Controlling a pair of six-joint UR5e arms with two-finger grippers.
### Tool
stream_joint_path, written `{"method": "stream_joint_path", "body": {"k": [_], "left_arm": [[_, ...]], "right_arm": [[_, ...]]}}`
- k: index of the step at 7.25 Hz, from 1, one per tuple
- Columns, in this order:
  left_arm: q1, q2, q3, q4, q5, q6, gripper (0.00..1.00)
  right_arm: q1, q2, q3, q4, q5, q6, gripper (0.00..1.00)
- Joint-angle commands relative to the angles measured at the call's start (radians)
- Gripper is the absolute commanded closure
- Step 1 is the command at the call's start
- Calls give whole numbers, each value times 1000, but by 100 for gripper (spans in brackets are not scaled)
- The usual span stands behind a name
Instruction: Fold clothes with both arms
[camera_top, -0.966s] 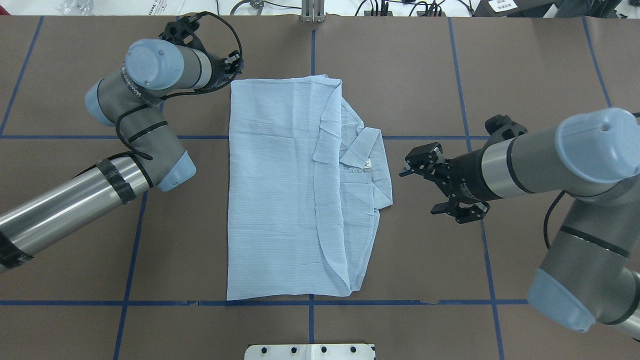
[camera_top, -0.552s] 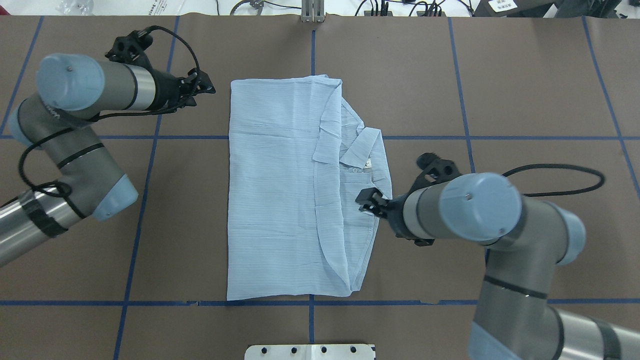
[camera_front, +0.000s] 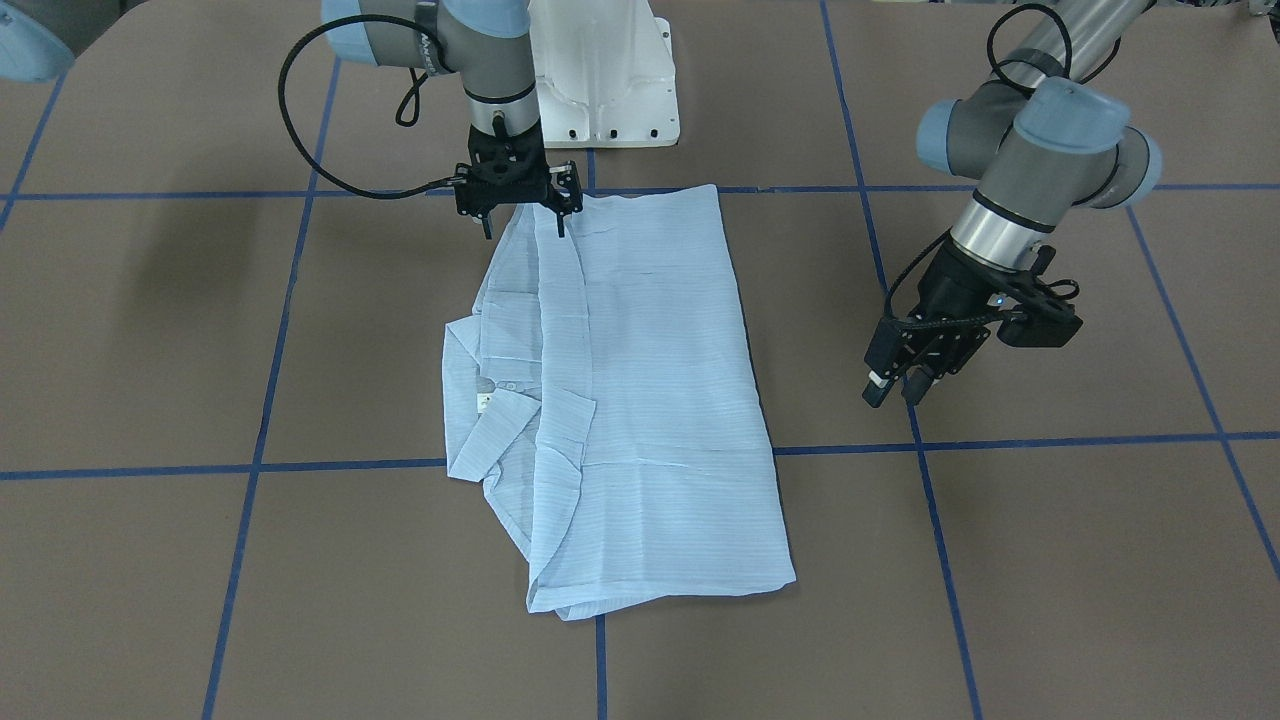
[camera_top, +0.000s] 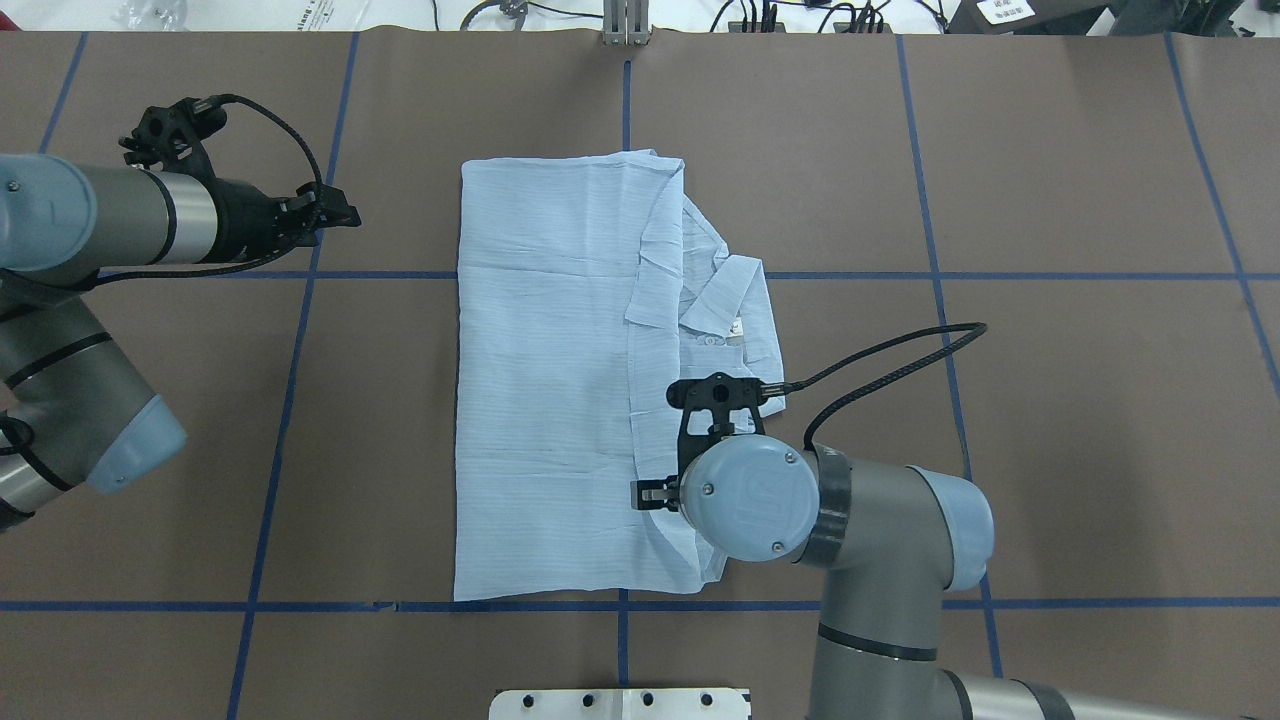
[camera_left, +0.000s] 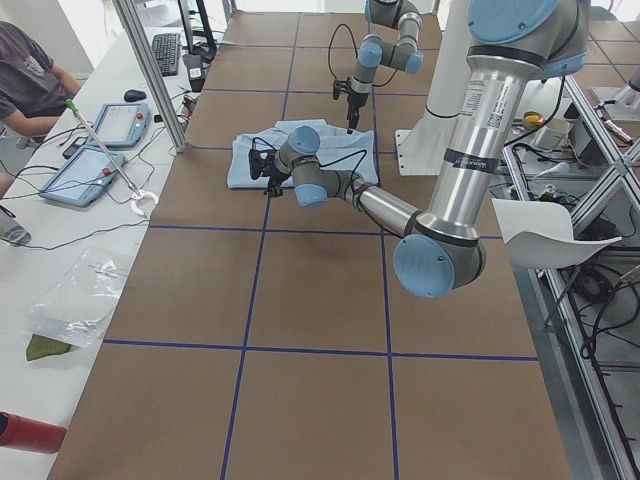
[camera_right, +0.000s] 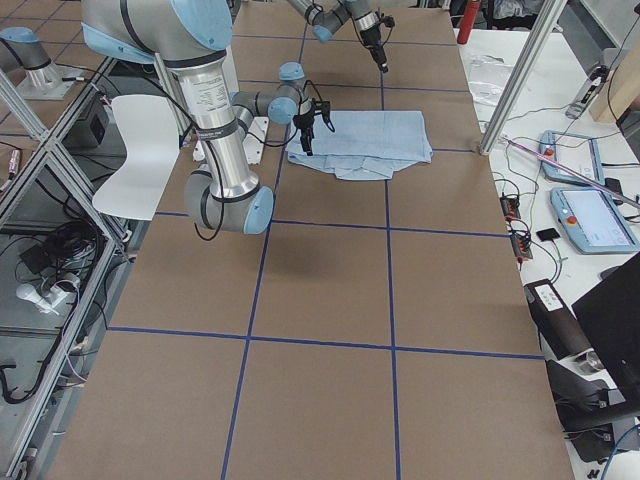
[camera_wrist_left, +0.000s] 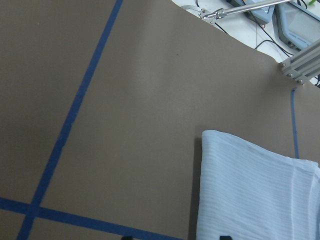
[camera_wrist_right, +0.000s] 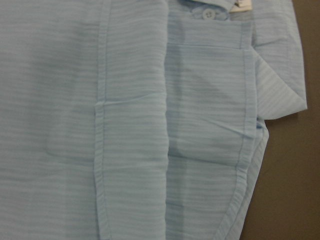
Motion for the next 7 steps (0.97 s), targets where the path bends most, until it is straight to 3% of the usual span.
{"method": "stream_joint_path", "body": {"k": [1, 4, 7], "left_arm": [[-1, 12, -2, -1, 0, 9, 35], [-1, 14, 0, -4, 1, 7, 34], [0, 31, -6, -9, 4, 4, 33]], "right_arm": [[-43, 68, -14, -156, -9, -221, 0], [-68, 84, -70, -159, -11, -261, 0], [-11, 70, -81, -173, -3, -350, 0]]}}
